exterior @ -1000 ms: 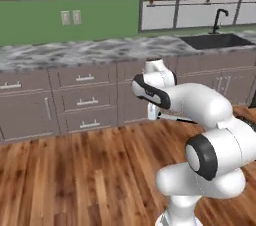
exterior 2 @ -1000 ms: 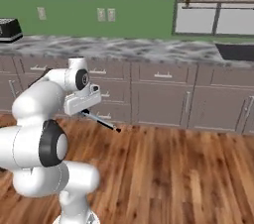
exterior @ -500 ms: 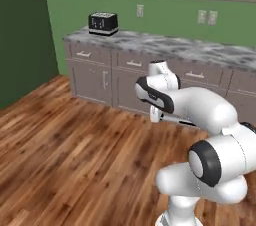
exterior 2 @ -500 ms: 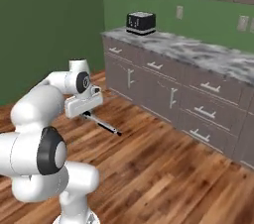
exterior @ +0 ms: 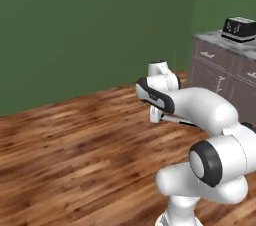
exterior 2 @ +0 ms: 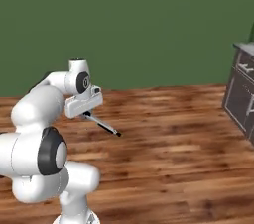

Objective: Pick up the tongs from the counter and place them near the plate next to the oven.

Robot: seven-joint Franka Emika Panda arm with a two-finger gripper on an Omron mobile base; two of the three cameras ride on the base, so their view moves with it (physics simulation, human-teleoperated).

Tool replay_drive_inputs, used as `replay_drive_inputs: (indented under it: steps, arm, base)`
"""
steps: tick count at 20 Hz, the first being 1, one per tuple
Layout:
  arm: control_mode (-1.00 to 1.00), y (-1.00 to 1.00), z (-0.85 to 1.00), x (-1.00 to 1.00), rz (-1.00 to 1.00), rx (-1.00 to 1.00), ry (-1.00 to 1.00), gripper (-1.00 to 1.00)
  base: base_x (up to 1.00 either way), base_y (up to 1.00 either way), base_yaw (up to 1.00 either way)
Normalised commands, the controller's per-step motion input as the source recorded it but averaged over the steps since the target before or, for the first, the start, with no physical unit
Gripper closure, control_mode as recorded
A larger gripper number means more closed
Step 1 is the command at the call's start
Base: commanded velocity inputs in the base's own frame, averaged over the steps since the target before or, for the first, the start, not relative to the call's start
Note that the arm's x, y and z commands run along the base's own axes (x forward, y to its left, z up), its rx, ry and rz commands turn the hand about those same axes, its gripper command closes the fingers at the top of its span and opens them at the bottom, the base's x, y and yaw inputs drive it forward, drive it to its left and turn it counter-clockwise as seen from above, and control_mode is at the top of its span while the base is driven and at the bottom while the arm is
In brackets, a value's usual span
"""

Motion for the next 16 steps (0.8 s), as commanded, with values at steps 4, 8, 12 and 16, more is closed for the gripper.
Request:
replay_drive_inputs:
  steps: [4, 8, 12, 16]
  arm:
    - [1.00, 0.00, 0.00, 0.00, 0.00, 0.00, 0.00, 1.00]
    - [1.00, 0.00, 0.00, 0.00, 0.00, 0.00, 0.00, 1.00]
    - [1.00, 0.00, 0.00, 0.00, 0.00, 0.00, 0.00, 1.00]
    - [1.00, 0.00, 0.00, 0.00, 0.00, 0.00, 0.00, 1.00]
  base:
    - [0.00, 0.00, 1.00]
    - [0.01, 0.00, 1.00]
    - [0.12, 0.00, 0.97]
    - [0.45, 0.02, 0.75]
